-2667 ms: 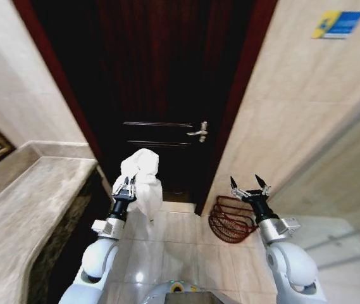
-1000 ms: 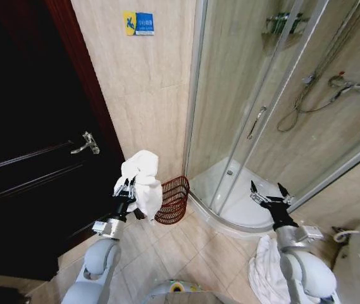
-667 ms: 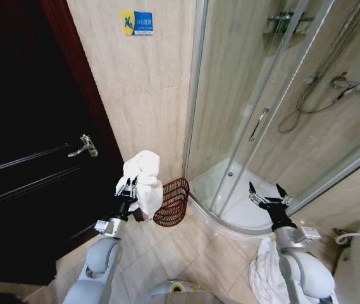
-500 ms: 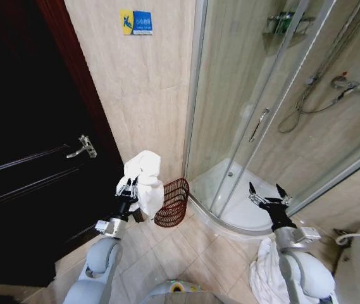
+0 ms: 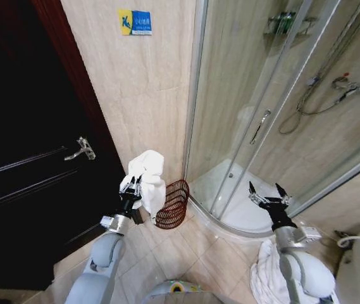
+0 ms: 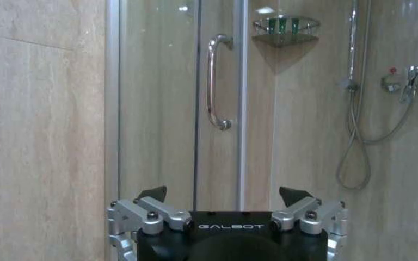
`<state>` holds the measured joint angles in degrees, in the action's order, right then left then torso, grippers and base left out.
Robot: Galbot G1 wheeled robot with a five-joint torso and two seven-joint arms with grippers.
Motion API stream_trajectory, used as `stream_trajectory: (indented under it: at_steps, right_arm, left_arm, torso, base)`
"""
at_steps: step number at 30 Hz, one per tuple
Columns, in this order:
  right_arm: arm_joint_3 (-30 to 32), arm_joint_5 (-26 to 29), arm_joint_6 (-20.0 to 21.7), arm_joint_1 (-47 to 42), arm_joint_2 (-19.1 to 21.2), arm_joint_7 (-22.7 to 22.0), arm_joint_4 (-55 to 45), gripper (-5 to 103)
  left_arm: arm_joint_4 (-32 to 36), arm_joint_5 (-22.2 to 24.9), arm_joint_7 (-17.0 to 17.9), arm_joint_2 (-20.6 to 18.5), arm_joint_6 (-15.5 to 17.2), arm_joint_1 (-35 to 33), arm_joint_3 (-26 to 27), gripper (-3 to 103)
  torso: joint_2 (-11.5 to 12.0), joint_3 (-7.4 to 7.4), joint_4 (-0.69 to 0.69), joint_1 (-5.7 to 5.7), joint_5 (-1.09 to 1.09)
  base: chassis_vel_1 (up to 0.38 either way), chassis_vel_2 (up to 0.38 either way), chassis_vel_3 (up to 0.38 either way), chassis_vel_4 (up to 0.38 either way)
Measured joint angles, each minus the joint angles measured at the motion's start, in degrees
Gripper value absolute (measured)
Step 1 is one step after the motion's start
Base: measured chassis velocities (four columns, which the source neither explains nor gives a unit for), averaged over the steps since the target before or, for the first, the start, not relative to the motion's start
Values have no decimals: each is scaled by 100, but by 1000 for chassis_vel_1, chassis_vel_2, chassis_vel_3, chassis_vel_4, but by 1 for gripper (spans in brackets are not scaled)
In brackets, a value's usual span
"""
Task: Discard the used towel into the hamper.
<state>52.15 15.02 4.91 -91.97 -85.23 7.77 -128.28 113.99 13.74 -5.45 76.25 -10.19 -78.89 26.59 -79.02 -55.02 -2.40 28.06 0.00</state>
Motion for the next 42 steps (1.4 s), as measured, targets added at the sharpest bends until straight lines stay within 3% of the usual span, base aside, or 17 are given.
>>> stream_trajectory:
  at_steps: [13, 21, 24, 31, 35, 36, 39, 42]
  right_arm:
    - [-44, 69, -141, 36, 34, -2, 145, 100]
    - [-44, 64, -141, 22, -6, -12, 128, 100]
    - [-37, -29, -141, -18, -73, -19, 133, 100]
    - [-36, -194, -142, -81, -222, -28, 84, 100]
    - [-14, -331, -126, -146, -338, -44, -59, 100]
    - [-14, -331, -126, -146, -338, -44, -59, 100]
    - [9, -374, -99, -162, -345, -64, -109, 100]
    - [38, -381, -61, -199, -330, -98, -177, 100]
  left_arm:
    - [-138, -41, -140, -114, -65, 57, 0, 11]
    - [-614, 55, -347, -414, -96, 405, -320, 11]
    - [-1112, 125, -579, -655, -91, 728, -641, 11]
    - [-2091, 110, -584, -733, -144, 1545, -1439, 11]
    - [-3430, 29, -560, -366, -531, 2600, -2129, 11]
    - [-3430, 29, -560, -366, -531, 2600, -2129, 11]
    - [-4279, -228, -600, -79, -880, 3089, -2202, 11]
    - [-5129, -718, -616, 148, -1235, 3499, -2142, 11]
  torso:
    - [0, -1, 1, 3, 0]
    - [-1, 0, 1, -1, -1]
    - [-1, 0, 0, -1, 0]
    - [-1, 0, 1, 0, 0]
    - [-1, -1, 3, 1, 1]
    - [-1, -1, 3, 1, 1]
    - [-1, -1, 0, 1, 0]
    - [-1, -1, 1, 1, 0]
  base:
    - [-81, 82, 88, -79]
    - [-7, 6, 4, -5]
    - [0, 0, 0, 0]
    - [0, 0, 0, 0]
    - [0, 0, 0, 0]
    - [0, 0, 0, 0]
    - [0, 0, 0, 0]
    - [0, 0, 0, 0]
